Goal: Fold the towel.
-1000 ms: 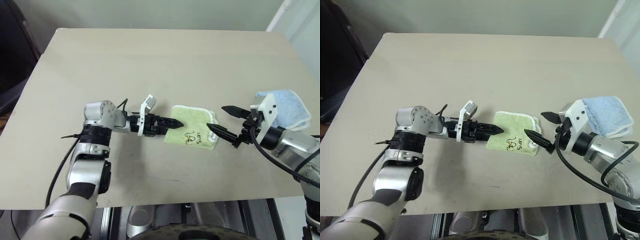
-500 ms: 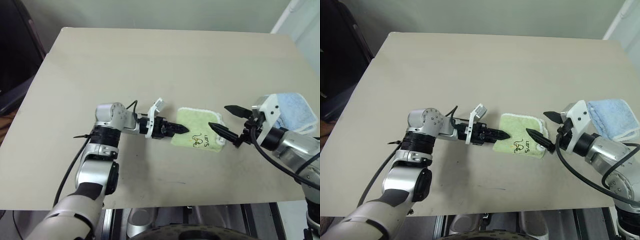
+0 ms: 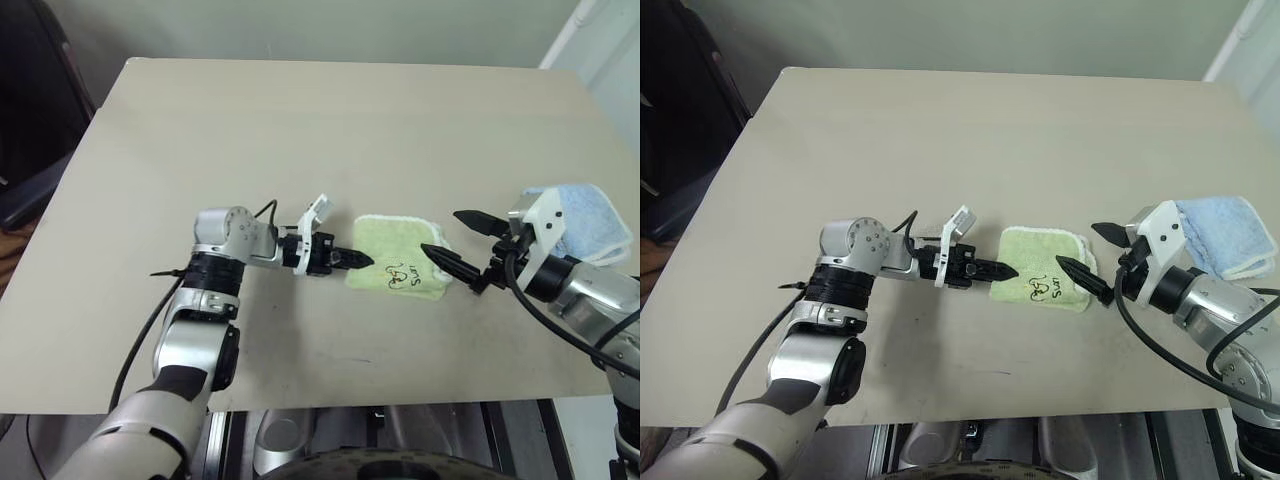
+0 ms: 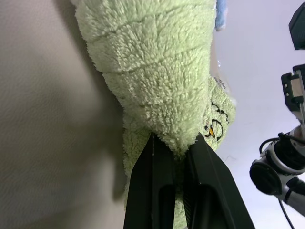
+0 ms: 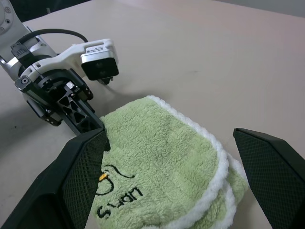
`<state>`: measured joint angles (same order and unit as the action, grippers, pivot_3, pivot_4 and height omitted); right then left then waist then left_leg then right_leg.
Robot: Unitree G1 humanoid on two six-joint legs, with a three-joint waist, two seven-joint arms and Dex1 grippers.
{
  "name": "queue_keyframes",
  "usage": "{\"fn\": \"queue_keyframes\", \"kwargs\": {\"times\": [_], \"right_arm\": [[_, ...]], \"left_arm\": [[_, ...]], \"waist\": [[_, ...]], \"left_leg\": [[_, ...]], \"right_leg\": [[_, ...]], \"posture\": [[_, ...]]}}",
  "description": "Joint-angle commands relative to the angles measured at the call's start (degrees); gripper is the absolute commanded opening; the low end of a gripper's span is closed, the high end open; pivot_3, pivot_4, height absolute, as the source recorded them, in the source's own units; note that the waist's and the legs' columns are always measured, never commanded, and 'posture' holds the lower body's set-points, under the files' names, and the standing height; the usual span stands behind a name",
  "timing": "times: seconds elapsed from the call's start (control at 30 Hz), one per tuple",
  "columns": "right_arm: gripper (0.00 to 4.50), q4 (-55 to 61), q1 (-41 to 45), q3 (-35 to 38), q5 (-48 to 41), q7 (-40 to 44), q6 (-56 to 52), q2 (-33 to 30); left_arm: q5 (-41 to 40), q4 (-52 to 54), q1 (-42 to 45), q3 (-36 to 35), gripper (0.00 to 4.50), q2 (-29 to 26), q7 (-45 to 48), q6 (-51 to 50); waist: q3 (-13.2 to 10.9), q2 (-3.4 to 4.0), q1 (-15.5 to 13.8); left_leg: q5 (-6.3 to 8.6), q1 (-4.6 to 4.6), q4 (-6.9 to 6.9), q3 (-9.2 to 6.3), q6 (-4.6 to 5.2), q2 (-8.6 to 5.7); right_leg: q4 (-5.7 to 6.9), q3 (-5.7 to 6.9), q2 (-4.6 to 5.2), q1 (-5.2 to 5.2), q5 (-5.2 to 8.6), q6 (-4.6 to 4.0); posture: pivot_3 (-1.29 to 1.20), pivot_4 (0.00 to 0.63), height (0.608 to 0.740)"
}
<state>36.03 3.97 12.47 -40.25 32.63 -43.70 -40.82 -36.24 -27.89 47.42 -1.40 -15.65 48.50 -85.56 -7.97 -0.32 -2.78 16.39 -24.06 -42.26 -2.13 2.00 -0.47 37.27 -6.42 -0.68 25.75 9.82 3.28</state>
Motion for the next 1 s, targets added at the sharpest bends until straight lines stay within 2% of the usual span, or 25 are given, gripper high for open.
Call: {"fn": "queue_keyframes", "kwargs": {"times": [0.03, 0.17, 0.3, 0.47, 0.53, 0.73, 1.0], "right_arm": [[4.5, 1.7, 0.3, 2.0, -0.1, -0.6, 1.3, -0.1], [4.5, 1.6, 0.8, 1.8, -0.3, -1.0, 1.4, 0.5], [4.5, 0.9, 1.5, 0.9, 0.0, -1.1, 1.8, 1.1], [4.5, -0.8, 3.5, -0.7, 0.7, -0.2, 2.5, 1.4], [4.5, -1.8, 4.5, -1.4, 1.0, 0.5, 2.8, 1.3], [4.5, -5.0, 7.5, -3.7, 2.1, 2.5, 3.9, 1.3], [4.5, -8.4, 10.6, -5.8, 3.2, 5.6, 5.2, 1.3]], "left_arm": [[-2.7, 2.7, 1.8, -4.1, 0.02, -2.0, -0.3, -2.8], [-2.9, 1.0, 5.7, -11.7, 0.02, -4.9, -3.5, -4.2], [-1.6, -0.7, 7.2, -14.2, 0.02, -8.1, -5.1, -2.6], [2.3, -7.9, 9.6, -15.2, 0.02, -13.6, -7.4, 4.3], [3.2, -11.3, 11.1, -18.0, 0.02, -16.0, -9.5, 8.2], [6.8, -20.8, 10.5, -25.7, 0.02, -20.7, -21.7, 20.1], [4.8, -24.2, 7.6, -34.2, 0.02, -26.8, -27.5, 26.6]], "waist": [[0.0, -0.02, 0.4], [-0.1, -0.06, 0.8], [-0.1, -0.05, 1.0], [-0.1, -0.06, 1.1], [-0.1, -0.06, 1.0], [-0.1, -0.05, 1.3], [-0.1, -0.07, 1.5]], "left_leg": [[-0.03, 0.0, 0.05, 0.0, -0.06, 0.02], [-0.24, -0.18, 0.19, -0.02, -0.43, 0.1], [-0.52, -0.35, 0.21, -0.01, -0.9, 0.11], [-0.51, -0.54, 0.21, 0.0, -0.89, 0.1], [-0.52, -0.74, 0.2, -0.03, -0.9, 0.1], [-0.58, -0.92, 0.19, -0.03, -0.94, 0.1], [-0.58, -1.12, 0.2, -0.02, -0.96, 0.11]], "right_leg": [[0.0, 0.0, -0.03, 0.04, -0.03, -0.04], [0.0, 0.01, -0.11, 0.32, -0.08, -0.13], [0.0, -0.01, -0.12, 0.57, -0.07, -0.14], [-0.01, -0.04, -0.11, 0.76, -0.1, -0.23], [-0.01, -0.01, -0.11, 0.93, -0.3, -0.5], [-0.01, 0.03, -0.12, 1.12, -0.5, -0.25], [-0.01, 0.14, -0.12, 1.31, -0.39, -0.35]], "posture": [[0.0, 0.15, 0.703], [0.0, 0.15, 0.703], [0.0, 0.15, 0.703], [0.0, 0.15, 0.703], [0.0, 0.15, 0.703], [0.0, 0.15, 0.703], [0.0, 0.15, 0.703]]}}
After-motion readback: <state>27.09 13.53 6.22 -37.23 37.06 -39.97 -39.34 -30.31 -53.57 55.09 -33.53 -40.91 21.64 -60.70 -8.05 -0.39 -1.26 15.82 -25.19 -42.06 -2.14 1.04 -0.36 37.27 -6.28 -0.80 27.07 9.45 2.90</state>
